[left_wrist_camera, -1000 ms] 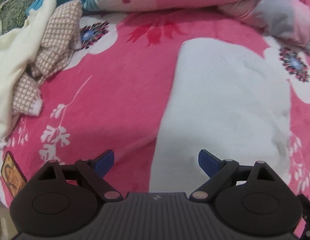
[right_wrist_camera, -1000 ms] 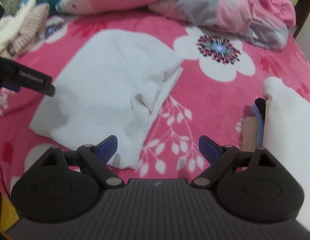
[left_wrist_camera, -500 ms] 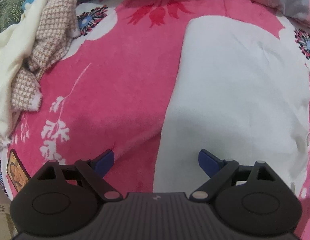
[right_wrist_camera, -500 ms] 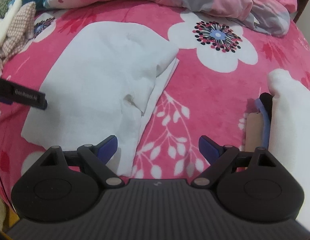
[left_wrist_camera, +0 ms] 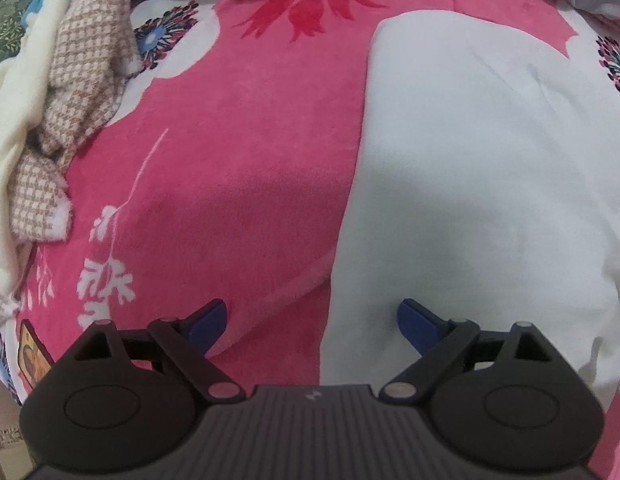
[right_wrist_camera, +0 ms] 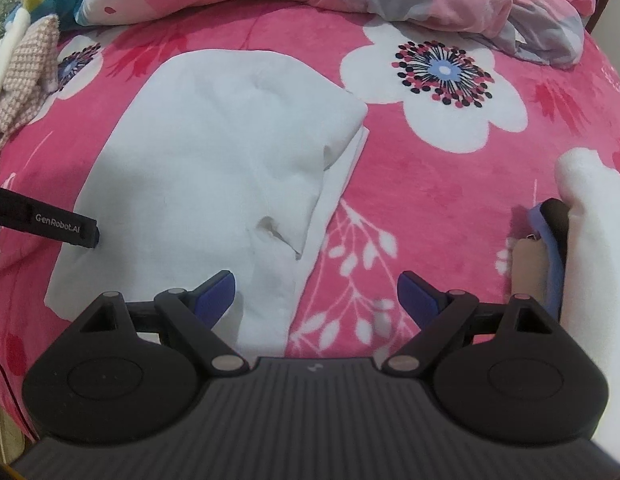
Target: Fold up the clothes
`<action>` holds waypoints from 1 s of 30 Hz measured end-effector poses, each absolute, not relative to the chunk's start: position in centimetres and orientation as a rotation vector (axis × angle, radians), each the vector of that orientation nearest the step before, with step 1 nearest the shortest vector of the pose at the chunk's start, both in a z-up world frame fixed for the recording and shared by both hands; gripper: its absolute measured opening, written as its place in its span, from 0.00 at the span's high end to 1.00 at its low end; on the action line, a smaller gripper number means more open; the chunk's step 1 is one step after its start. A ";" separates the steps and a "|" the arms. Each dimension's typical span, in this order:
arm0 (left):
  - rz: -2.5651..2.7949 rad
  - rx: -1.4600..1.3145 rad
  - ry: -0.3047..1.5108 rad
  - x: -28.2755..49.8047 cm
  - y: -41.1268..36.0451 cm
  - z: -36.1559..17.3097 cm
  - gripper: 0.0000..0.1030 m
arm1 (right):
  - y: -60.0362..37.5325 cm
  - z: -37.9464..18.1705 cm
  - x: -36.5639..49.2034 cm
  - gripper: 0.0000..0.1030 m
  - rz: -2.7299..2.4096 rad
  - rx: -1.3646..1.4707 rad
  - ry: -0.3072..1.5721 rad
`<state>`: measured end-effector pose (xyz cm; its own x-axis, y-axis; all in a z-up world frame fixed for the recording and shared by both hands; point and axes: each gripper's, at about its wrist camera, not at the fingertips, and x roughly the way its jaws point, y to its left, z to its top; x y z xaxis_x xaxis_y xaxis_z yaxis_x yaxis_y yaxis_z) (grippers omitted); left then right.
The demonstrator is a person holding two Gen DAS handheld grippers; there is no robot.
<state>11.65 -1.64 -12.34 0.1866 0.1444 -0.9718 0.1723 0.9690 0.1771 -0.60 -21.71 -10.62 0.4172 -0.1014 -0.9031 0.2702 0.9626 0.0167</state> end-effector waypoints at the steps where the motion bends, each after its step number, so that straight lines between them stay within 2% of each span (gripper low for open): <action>1: -0.023 0.271 1.391 11.8 -1.6 -12.4 0.09 | -21.6 -10.7 -0.5 0.14 -0.234 0.170 1.120; 11: -0.071 0.220 1.402 12.6 -0.9 -12.2 0.08 | -21.1 -10.7 0.4 0.14 -0.233 0.190 1.119; 15: -0.234 -0.018 1.301 12.6 1.2 -10.3 0.08 | -22.7 -9.7 0.6 0.14 -0.238 0.252 1.025; 17: -0.261 -0.079 1.290 13.7 1.8 -10.8 0.08 | -24.5 -9.5 1.2 0.07 -0.234 0.305 0.972; 21: -0.303 -0.173 1.272 16.1 3.0 -12.0 0.10 | -28.3 -10.5 3.7 0.07 -0.234 0.462 0.904; 25: -0.404 -0.231 1.284 17.9 3.6 -14.0 0.24 | -31.9 -13.5 5.9 0.07 -0.206 0.705 0.877; 27: -0.442 -0.253 1.297 18.3 4.0 -15.0 0.27 | -32.6 -15.3 6.1 0.09 -0.154 0.806 0.910; 30: -0.556 -0.260 1.291 18.6 3.9 -15.2 0.37 | -32.4 -17.0 5.2 0.16 -0.099 0.922 0.922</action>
